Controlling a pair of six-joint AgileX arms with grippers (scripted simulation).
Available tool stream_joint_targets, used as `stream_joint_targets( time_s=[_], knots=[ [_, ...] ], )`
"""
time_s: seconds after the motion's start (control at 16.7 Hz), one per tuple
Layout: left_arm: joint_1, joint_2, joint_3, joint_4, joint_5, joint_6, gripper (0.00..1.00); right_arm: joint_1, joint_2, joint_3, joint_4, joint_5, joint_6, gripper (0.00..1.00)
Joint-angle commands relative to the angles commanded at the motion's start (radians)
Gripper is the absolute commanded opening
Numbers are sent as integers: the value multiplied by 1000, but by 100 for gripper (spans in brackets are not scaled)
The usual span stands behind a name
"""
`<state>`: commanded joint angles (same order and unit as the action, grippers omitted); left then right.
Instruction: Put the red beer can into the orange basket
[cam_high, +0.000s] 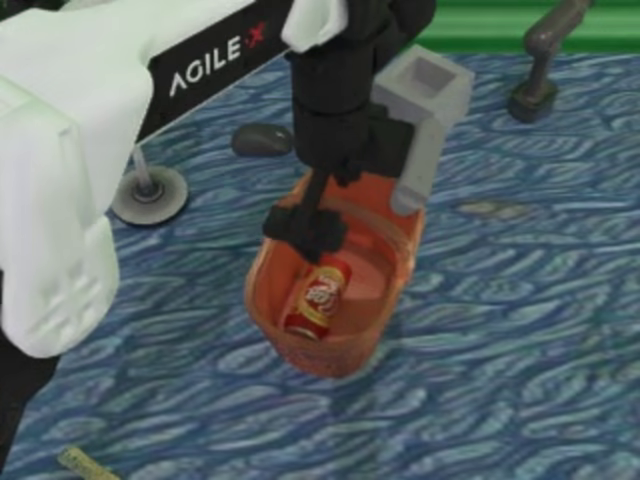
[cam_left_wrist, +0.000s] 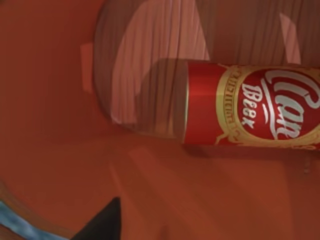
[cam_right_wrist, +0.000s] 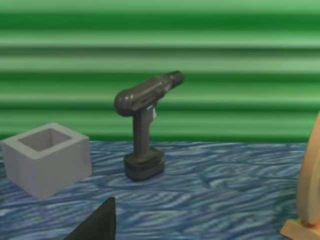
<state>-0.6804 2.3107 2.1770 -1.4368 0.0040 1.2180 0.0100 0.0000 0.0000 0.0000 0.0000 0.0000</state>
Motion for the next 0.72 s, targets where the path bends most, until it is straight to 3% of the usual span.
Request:
stream_joint_targets(
  time_s=[0.66,0.72],
  knots=[
    [0,0,0,0,0,0,2,0,0,0,0,0,0,100],
    [0,0,0,0,0,0,0,0,0,0,0,0,0,100]
  ],
)
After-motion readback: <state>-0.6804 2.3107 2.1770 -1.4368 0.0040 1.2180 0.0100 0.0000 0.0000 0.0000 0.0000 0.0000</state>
